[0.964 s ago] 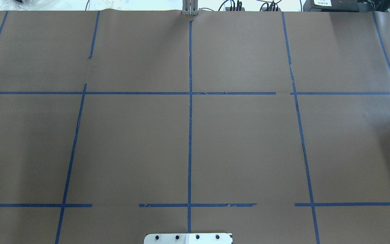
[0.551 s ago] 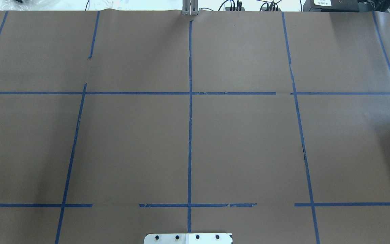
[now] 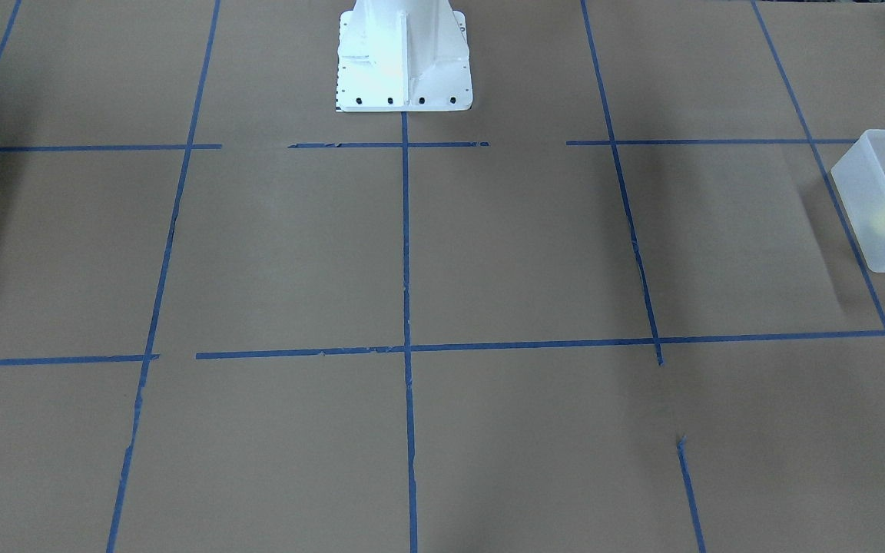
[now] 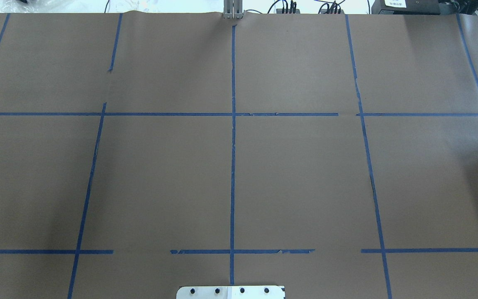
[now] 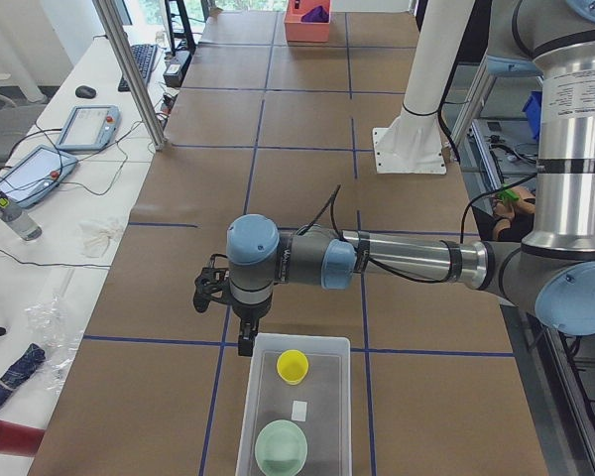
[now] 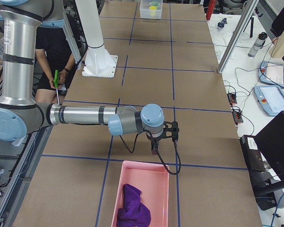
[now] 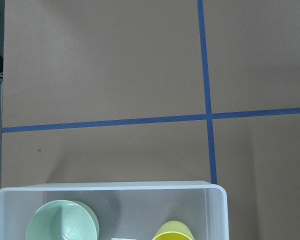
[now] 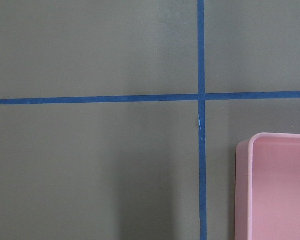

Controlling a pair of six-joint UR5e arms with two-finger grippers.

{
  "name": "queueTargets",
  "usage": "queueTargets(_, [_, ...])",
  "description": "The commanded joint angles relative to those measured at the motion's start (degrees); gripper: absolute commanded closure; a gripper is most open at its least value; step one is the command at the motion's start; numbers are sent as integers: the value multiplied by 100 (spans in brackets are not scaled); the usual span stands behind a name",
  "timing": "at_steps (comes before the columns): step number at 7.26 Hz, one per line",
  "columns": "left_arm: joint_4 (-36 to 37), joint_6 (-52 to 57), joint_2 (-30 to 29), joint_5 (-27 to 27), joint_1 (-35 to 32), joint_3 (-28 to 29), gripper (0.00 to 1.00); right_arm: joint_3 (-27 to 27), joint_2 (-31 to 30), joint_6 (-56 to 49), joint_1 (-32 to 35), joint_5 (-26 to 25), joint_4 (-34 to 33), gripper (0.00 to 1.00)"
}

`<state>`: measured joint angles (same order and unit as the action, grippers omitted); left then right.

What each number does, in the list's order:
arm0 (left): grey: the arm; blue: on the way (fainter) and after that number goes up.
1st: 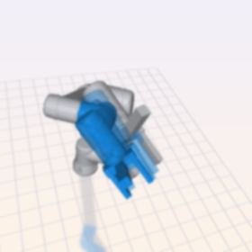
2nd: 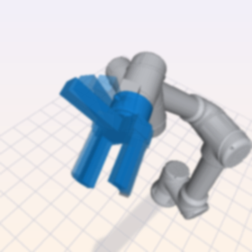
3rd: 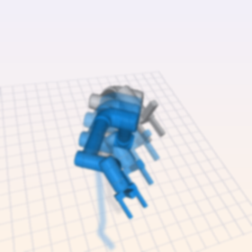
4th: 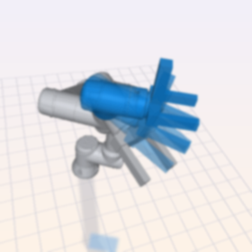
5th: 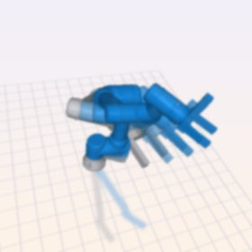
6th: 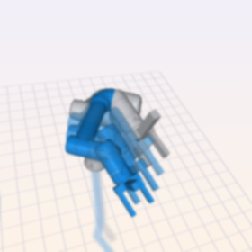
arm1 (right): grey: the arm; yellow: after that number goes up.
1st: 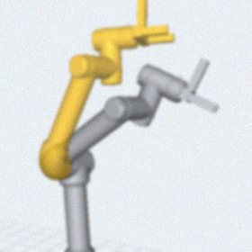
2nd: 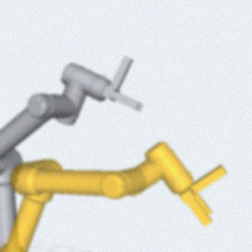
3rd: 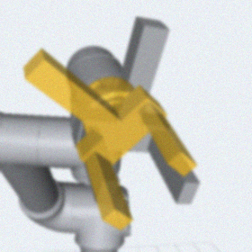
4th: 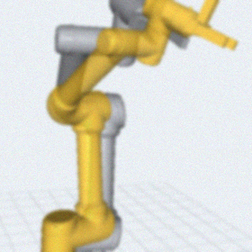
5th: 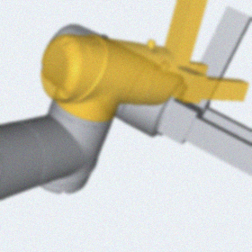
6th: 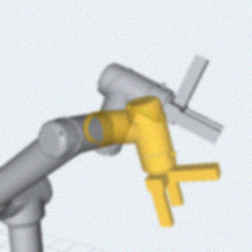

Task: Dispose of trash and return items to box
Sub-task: 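Lower the green bowl into the clear box and open the left gripper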

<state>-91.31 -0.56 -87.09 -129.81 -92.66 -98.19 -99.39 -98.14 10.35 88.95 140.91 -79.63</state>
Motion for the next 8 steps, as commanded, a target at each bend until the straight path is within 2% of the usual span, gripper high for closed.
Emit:
queueTargets(1, [-18, -49, -1, -1, 133, 28, 0, 17, 5, 2, 0, -81, -9, 0])
queueTargets(8, [-18, -41, -1, -1, 134, 10, 0, 192, 23, -42, 0, -81, 0, 0])
